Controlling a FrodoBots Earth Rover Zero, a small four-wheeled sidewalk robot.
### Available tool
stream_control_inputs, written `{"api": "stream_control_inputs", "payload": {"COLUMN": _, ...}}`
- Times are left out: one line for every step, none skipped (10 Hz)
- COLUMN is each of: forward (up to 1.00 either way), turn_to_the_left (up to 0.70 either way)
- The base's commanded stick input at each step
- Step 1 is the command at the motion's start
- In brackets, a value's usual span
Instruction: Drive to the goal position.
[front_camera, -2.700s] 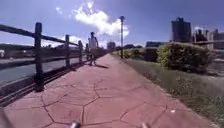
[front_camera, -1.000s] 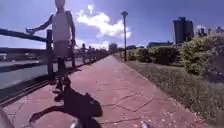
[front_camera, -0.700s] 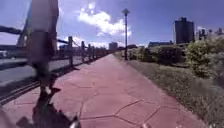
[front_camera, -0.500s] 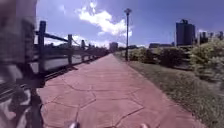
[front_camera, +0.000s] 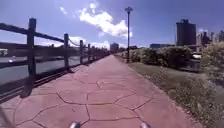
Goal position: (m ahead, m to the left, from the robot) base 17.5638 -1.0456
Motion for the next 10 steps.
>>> {"api": "stream_control_inputs", "payload": {"forward": 0.85, "turn_to_the_left": 0.00}}
{"api": "stream_control_inputs", "payload": {"forward": 0.85, "turn_to_the_left": 0.00}}
{"api": "stream_control_inputs", "payload": {"forward": 0.85, "turn_to_the_left": 0.00}}
{"api": "stream_control_inputs", "payload": {"forward": 0.85, "turn_to_the_left": 0.00}}
{"api": "stream_control_inputs", "payload": {"forward": 0.85, "turn_to_the_left": 0.00}}
{"api": "stream_control_inputs", "payload": {"forward": 0.85, "turn_to_the_left": 0.00}}
{"api": "stream_control_inputs", "payload": {"forward": 0.85, "turn_to_the_left": 0.00}}
{"api": "stream_control_inputs", "payload": {"forward": 0.85, "turn_to_the_left": 0.00}}
{"api": "stream_control_inputs", "payload": {"forward": 0.85, "turn_to_the_left": 0.00}}
{"api": "stream_control_inputs", "payload": {"forward": 0.85, "turn_to_the_left": 0.00}}
